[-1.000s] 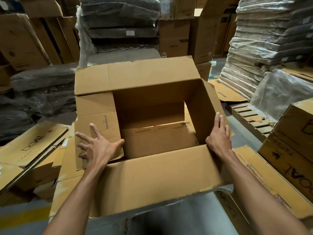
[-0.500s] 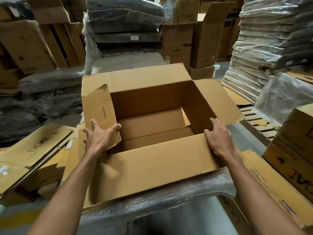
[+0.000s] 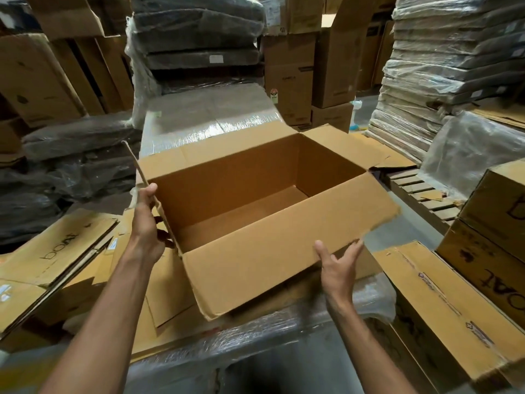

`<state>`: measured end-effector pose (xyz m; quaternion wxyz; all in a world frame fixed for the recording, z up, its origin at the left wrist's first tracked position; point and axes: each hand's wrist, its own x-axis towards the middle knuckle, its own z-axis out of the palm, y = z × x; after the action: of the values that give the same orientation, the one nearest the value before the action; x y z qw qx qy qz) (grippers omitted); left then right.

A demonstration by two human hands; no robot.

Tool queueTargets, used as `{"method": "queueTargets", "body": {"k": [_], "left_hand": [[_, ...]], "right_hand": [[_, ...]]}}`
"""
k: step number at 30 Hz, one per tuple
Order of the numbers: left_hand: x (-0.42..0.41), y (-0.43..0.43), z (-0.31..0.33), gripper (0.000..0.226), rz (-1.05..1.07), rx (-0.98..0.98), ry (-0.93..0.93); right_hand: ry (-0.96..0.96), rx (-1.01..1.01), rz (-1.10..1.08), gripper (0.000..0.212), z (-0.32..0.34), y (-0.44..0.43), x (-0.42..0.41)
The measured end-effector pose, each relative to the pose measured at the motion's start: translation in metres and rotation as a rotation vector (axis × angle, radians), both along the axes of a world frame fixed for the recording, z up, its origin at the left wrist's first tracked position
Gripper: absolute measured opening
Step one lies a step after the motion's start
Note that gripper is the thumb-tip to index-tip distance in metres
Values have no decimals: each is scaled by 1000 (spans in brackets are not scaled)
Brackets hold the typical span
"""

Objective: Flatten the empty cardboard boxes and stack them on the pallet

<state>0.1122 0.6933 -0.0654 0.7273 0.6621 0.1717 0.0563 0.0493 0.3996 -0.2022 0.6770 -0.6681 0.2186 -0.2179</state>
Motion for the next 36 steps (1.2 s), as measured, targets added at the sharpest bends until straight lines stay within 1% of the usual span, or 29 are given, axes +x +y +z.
{"method": "queueTargets", "body": {"k": [1,2,3,6,8,9,11,13,14,15,19,20,21,23,24,25,27,28,29,30,32,34,36], "left_hand": [[-3,7,-2,59,12,-25,-13],[-8,12,-2,59,19,-52,-23],[-12,17,-2,54,19,-78,-40],[-22,28,7,31,32,-141,-74],[-19,40,16,19,50,-94,-65],[-15,47,21,19,62,-52,-39],[-7,62,29,28,78,83,73],[0,72,30,32,61,157,165],[2,72,32,30,49,182,181],[3,70,35,25,41,203,188],[-5,53,53,18,-7,223,146],[-8,48,59,20,-36,230,128],[-10,43,66,23,-69,250,109],[-19,26,84,21,-139,302,67],[-23,18,93,19,-183,330,51],[-26,9,102,18,-232,353,44],[-32,-10,121,13,-323,424,54],[-33,-17,130,8,-360,492,58],[-35,-25,139,9,-392,569,60],[-34,-31,145,12,-427,649,52],[-33,-43,157,17,-498,803,29],[-32,-50,164,18,-561,955,24],[-30,-53,166,15,-616,1087,28]], "right_hand": [[-5,53,-7,94,3,10,0],[-13,72,-2,86,5,22,-1],[-27,71,13,79,8,32,-1],[-104,90,57,70,21,59,3],[-144,106,56,68,31,72,6],[-149,111,63,71,35,78,6],[-149,115,111,87,43,91,6],[-115,89,146,102,50,103,8],[-99,75,148,104,58,106,10],[-98,53,147,101,68,106,13],[-76,-30,136,80,120,82,37],[-56,-67,137,72,134,73,45],[-27,-102,144,59,148,65,52],[24,-172,128,29,172,52,65],[29,-194,140,21,183,48,70],[32,-212,163,20,194,44,72],[50,-254,239,21,217,40,75],[58,-266,292,22,228,39,76],[76,-292,356,21,239,40,76],[100,-341,419,21,250,41,76],[155,-504,532,20,269,48,71],[185,-690,611,32,281,57,69],[159,-768,642,49,286,69,69]]}}
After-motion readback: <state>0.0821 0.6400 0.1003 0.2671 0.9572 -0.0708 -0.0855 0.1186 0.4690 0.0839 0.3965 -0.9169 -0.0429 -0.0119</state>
